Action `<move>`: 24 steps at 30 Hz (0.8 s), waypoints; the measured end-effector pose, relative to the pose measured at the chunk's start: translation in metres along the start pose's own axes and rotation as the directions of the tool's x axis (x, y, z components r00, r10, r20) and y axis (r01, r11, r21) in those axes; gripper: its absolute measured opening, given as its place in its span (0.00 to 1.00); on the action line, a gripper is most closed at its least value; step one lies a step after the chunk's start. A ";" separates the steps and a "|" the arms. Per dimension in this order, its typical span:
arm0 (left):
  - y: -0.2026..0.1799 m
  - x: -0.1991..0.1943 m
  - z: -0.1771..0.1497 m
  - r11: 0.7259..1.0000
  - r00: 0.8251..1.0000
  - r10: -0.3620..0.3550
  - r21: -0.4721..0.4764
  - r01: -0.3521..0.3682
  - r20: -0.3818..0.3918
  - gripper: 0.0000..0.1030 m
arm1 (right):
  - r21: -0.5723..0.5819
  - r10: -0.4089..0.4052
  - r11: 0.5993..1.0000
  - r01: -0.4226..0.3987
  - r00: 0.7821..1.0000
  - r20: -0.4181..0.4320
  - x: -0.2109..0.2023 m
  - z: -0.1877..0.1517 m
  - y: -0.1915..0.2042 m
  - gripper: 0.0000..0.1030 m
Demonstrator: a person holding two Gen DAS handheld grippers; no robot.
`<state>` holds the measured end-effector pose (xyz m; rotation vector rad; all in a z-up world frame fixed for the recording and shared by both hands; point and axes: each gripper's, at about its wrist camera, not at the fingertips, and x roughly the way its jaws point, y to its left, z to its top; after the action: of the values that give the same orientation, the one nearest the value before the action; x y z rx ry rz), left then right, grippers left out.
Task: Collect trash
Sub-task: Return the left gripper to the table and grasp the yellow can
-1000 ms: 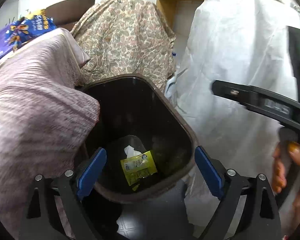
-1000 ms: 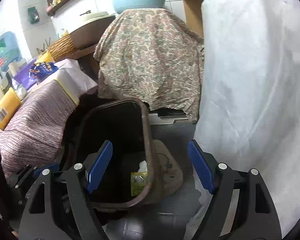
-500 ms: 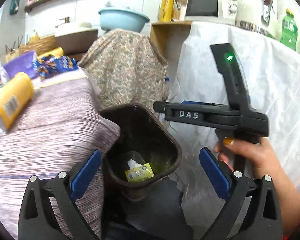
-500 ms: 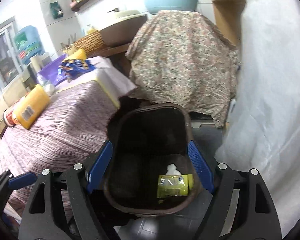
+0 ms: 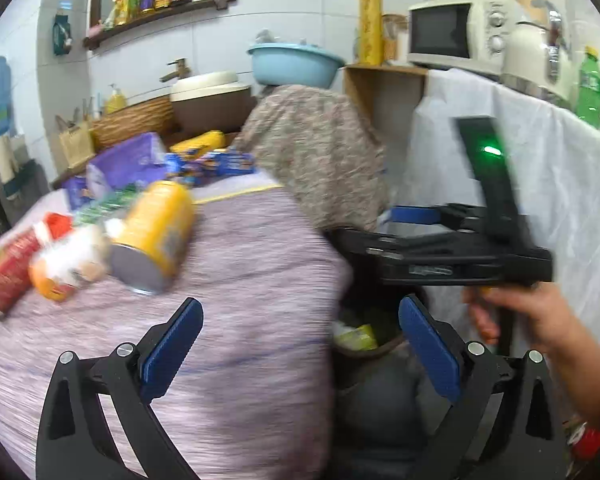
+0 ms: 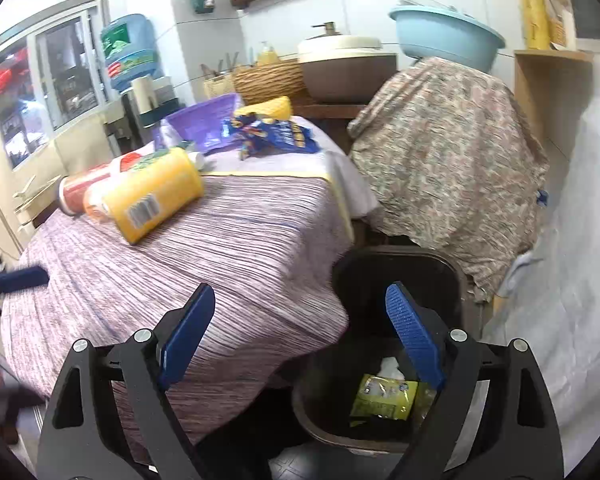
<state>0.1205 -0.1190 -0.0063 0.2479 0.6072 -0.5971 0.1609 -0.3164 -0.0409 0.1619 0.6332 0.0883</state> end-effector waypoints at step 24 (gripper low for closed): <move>0.115 0.160 0.093 0.992 0.878 0.103 0.109 -0.059 -0.467 0.83 | -0.062 0.048 0.997 -0.049 0.999 -0.023 0.001 0.004 0.024 0.84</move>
<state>0.3378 -0.1346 -0.0226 0.5126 1.0381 -0.4835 0.1631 -0.2927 -0.0342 0.1164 0.6476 0.1565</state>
